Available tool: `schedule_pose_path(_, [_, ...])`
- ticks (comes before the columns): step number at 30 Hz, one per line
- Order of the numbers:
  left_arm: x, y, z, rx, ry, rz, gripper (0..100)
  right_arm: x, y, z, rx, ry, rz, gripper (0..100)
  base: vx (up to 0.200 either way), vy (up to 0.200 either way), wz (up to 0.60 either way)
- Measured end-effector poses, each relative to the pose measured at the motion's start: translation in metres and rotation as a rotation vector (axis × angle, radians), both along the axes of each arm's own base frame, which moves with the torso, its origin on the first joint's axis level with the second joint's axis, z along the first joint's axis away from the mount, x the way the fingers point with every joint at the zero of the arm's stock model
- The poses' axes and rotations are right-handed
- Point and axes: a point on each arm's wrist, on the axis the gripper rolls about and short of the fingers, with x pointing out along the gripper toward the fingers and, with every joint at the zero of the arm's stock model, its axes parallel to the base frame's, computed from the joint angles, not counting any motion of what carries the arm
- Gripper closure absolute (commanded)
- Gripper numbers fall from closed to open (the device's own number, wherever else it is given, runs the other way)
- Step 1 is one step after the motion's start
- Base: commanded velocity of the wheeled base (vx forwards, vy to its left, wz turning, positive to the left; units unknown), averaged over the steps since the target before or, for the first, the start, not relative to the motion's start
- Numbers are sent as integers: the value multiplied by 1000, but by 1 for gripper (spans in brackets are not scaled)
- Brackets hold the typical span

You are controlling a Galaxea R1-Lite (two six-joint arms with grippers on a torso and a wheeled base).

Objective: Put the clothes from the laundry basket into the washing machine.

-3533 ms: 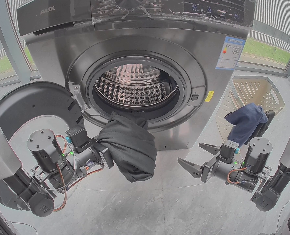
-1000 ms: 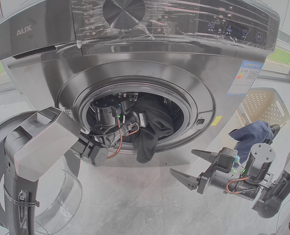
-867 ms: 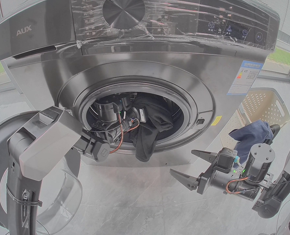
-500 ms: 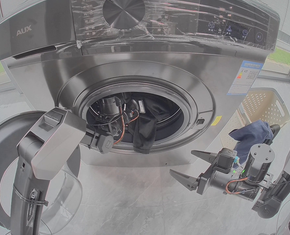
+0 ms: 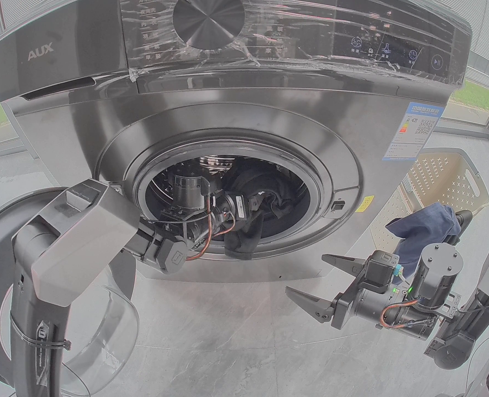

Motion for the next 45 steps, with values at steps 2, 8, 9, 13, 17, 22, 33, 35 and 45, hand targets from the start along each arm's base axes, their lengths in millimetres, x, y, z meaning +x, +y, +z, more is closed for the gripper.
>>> schedule_pose_path(2, [-11, 0, -2, 18, 42, -23, 0, 0, 1, 0, 0, 0, 2, 0, 0, 0, 0])
schedule_pose_path(8, [-26, -7, -4, 34, 74, -63, 0, -1, 1, 0, 1, -1, 7, 0, 0, 0, 0])
schedule_pose_path(9, [-26, -8, -5, 35, 75, -65, 0, -1, 1, 0, 1, -1, 7, 0, 0, 0, 0])
schedule_pose_path(13, [-27, -12, -10, 43, 79, -77, 100, -1, 2, 0, 1, -1, 7, 0, 0, 0, 0])
schedule_pose_path(17, [-19, -12, -8, 27, 48, -58, 100, -1, 2, 0, 1, -1, 7, 0, 0, 0, 0])
schedule_pose_path(22, [-11, -11, -10, 20, 34, -36, 100, -1, 2, 0, 0, 0, 9, 0, 0, 0, 0])
schedule_pose_path(33, [-5, -11, -3, -7, -23, -1, 100, -2, 3, 0, 1, 0, 13, 0, 0, 0, 0])
schedule_pose_path(35, [-3, -8, 0, -13, -40, 15, 100, -2, 3, 0, 2, 0, 13, 0, 0, 0, 0])
schedule_pose_path(45, [8, -7, 28, -70, -140, 51, 0, -1, 4, -2, -2, 5, 14, 0, 0, 0, 0])
